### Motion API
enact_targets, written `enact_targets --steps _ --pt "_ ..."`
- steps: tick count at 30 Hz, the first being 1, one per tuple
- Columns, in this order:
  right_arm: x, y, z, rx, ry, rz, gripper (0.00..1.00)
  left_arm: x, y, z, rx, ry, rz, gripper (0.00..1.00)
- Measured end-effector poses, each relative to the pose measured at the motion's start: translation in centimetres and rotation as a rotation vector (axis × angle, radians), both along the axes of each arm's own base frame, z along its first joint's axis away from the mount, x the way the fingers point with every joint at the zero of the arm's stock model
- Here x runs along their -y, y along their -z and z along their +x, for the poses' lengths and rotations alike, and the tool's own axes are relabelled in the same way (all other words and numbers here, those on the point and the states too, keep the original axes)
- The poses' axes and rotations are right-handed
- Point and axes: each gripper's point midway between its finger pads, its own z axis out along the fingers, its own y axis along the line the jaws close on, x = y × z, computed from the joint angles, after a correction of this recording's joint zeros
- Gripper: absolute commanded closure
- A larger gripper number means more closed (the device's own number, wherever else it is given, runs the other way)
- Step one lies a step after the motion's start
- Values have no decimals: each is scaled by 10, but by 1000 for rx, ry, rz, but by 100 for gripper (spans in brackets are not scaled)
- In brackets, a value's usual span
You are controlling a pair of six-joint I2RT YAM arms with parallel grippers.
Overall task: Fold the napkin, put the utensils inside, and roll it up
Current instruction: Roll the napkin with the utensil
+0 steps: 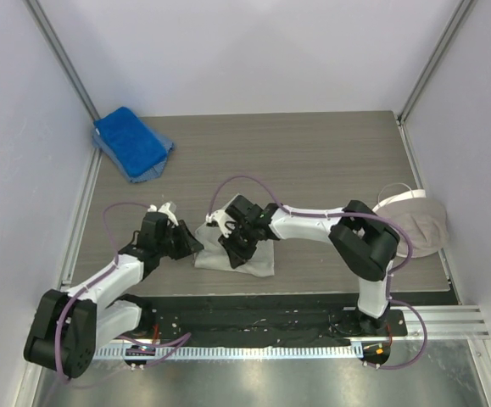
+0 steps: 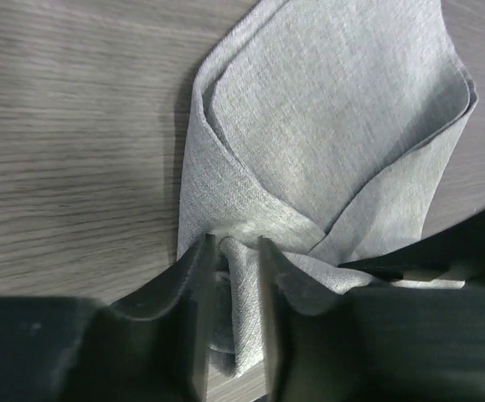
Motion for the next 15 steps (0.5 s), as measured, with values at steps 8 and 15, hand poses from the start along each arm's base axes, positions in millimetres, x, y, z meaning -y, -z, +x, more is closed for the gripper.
enact_targets --steps 8,15 --pt "8 0 -4 -266 86 -40 83 -6 -23 5 112 -37 -5 37" --pt "8 2 -9 -510 138 -40 83 -10 -8 -11 63 -52 -13 34"
